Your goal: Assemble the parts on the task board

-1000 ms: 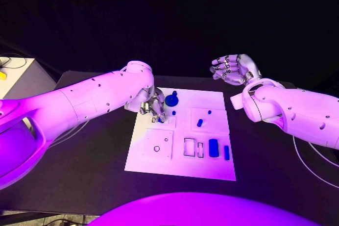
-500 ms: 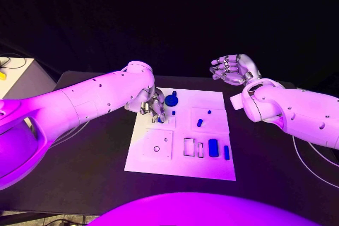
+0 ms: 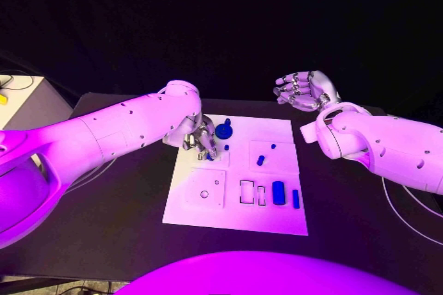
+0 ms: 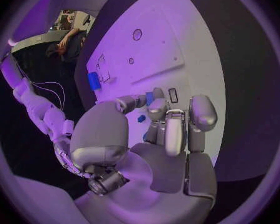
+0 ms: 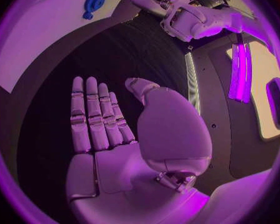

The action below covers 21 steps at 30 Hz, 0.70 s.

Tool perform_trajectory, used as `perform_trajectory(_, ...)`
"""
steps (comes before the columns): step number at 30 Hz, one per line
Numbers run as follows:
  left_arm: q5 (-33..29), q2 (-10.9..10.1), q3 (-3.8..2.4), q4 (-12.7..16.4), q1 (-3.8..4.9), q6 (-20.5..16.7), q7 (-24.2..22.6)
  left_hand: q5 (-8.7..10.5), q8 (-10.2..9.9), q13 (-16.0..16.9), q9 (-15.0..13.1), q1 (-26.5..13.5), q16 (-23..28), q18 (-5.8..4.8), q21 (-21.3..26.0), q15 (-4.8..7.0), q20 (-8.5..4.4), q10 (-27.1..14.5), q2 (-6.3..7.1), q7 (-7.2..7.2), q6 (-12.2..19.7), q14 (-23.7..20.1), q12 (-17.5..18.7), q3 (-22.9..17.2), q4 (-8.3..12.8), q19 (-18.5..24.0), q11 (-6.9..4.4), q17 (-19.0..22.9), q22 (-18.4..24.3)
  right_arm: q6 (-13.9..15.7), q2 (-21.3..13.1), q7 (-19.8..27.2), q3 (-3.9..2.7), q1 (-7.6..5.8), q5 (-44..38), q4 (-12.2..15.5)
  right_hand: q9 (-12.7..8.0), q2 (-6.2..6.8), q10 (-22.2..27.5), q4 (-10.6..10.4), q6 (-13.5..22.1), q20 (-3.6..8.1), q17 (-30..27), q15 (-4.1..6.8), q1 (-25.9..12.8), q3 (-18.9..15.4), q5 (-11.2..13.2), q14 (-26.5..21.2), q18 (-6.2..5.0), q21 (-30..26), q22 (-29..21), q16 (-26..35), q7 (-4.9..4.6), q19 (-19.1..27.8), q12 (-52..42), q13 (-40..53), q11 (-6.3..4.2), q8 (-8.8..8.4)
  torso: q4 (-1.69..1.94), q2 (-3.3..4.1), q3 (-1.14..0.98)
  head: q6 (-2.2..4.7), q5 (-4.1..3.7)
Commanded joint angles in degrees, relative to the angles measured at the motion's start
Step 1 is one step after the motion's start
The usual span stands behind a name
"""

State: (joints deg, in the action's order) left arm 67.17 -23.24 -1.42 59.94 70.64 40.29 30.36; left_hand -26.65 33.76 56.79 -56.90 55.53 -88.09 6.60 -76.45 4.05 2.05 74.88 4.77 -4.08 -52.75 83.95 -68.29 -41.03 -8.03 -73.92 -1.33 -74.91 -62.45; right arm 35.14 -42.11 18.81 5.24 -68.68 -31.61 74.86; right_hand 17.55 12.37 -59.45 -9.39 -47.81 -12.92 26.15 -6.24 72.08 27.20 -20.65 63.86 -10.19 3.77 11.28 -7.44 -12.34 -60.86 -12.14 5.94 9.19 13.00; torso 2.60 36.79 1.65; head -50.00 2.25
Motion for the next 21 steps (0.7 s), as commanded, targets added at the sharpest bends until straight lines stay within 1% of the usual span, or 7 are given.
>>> perform_trajectory(1,-0.3,0.2,0.22,0.1,-0.41,0.4,-0.1,0.16,0.0,0.1,0.1,-0.7,-0.3,-0.97,-0.1,0.27,0.11,0.3,0.13,1.46,-1.7,5.3,-0.3,-4.1,4.5,-0.4,-0.02,-12.7,-0.1,-0.8,0.0,0.5,-0.02,0.02,0.0,0.1,-0.1,-0.19,0.0,0.3,0.4,0.16,-0.1,-0.29,-0.6,0.0,-0.3,0.0,-0.34,-0.1,0.0,0.2,-1.17,0.4,0.3,0.0,0.42,-0.25,0.02,0.00,-0.02,0.00,-0.04)
perform_trajectory(13,-0.4,0.1,0.23,0.2,-0.41,0.4,-0.1,0.22,-0.1,0.3,0.1,-1.4,-0.3,-0.99,0.0,0.33,0.04,0.4,0.52,1.60,-1.9,5.3,-0.4,-2.2,3.6,-0.5,-0.11,-12.8,-0.1,-1.1,0.0,0.4,-0.02,0.03,0.0,0.1,-0.1,-0.19,0.1,0.4,0.4,0.14,-0.2,-0.32,-0.7,0.0,-0.4,0.0,-0.33,-0.1,-0.2,0.3,-1.20,0.4,0.3,-0.2,0.46,-0.31,-0.01,0.03,0.02,0.00,-0.17)
perform_trajectory(17,-0.4,0.1,0.23,0.3,-0.41,-0.1,-0.2,0.45,-0.3,0.3,0.3,-2.4,-0.3,-1.01,0.1,0.38,-0.01,0.5,0.78,1.69,-2.2,5.3,-0.4,0.2,2.0,-0.6,-0.17,-12.7,-0.1,-1.1,0.0,0.4,-0.02,0.04,0.0,0.1,-0.1,-0.19,0.1,0.4,0.4,0.14,-0.2,-0.32,-0.7,0.0,-0.4,0.0,-0.33,-0.1,-0.2,0.3,-1.20,0.4,0.3,-0.2,0.46,-0.31,0.00,0.04,0.00,0.00,-0.21)
perform_trajectory(21,-0.4,0.1,0.23,0.3,-0.41,-0.4,-0.2,0.51,-0.5,0.4,0.4,-2.7,-0.3,-1.02,0.1,0.42,-0.05,0.5,0.78,1.74,-2.4,5.3,-0.5,1.6,1.0,-0.7,-0.20,-12.7,-0.2,-1.1,0.0,0.4,-0.02,0.04,0.0,0.0,-0.1,-0.20,0.2,0.4,0.4,0.12,-0.2,-0.35,-0.7,0.0,-0.5,-0.1,-0.33,-0.1,-0.3,0.4,-1.22,0.5,0.3,-0.2,0.48,-0.33,-0.02,0.01,0.00,0.00,-0.22)
